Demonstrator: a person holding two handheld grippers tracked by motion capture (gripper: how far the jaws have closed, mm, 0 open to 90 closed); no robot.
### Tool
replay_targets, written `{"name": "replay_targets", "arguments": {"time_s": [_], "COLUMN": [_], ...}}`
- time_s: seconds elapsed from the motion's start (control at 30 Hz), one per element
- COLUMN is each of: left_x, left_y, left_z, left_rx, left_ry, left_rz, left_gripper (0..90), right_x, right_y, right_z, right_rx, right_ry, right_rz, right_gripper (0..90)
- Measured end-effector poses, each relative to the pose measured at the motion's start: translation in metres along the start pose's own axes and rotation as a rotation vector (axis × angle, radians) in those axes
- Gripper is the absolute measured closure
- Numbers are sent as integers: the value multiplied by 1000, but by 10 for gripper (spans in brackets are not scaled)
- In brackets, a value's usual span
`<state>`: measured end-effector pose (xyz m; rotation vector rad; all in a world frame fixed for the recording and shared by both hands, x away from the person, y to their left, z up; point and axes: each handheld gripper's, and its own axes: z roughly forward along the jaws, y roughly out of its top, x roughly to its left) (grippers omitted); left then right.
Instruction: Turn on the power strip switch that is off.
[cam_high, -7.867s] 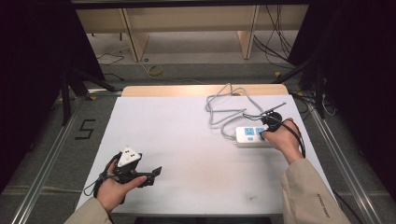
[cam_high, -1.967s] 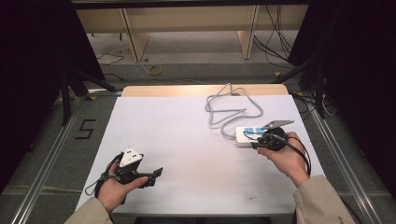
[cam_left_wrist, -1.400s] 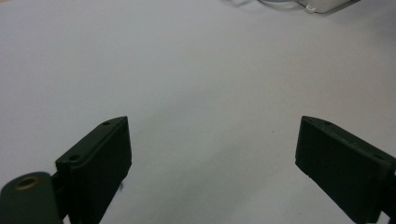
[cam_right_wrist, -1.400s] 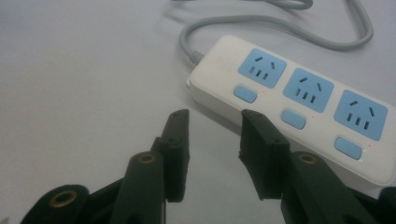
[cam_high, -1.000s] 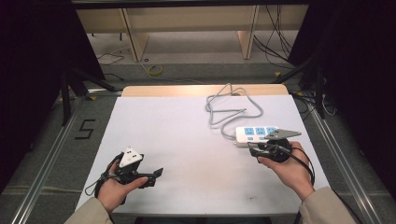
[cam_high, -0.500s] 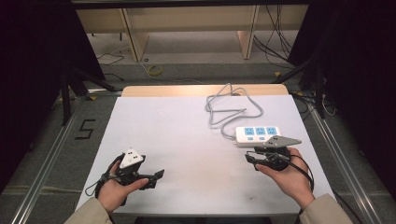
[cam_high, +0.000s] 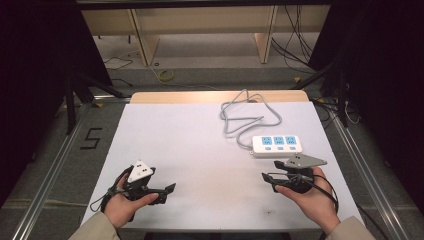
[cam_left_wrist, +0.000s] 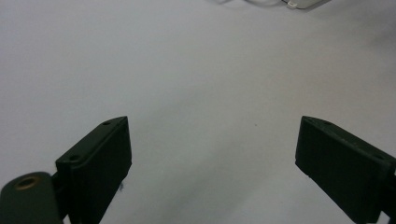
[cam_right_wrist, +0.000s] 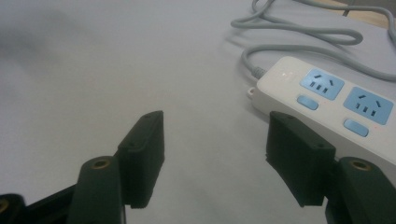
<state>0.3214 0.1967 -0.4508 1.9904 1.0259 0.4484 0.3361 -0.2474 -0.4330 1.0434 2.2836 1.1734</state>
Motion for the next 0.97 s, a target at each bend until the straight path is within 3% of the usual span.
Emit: {"name": "replay_targets", "arguments": {"time_s": [0.47,0.97], "left_x": [-1,-2], "left_y": [-1,-1], "left_z": [-1,1], "left_rx": [6,12], "left_ry": [-13,-9], "left_rz": [-3,7], "left_gripper": [103,102], "right_x": [2,3], "right_y": [-19,-27], "right_z": [-11,-20], "right_rx": [-28,-44], "right_ry": [37,25], "right_rz": [14,27], "right_gripper": [320,284]}}
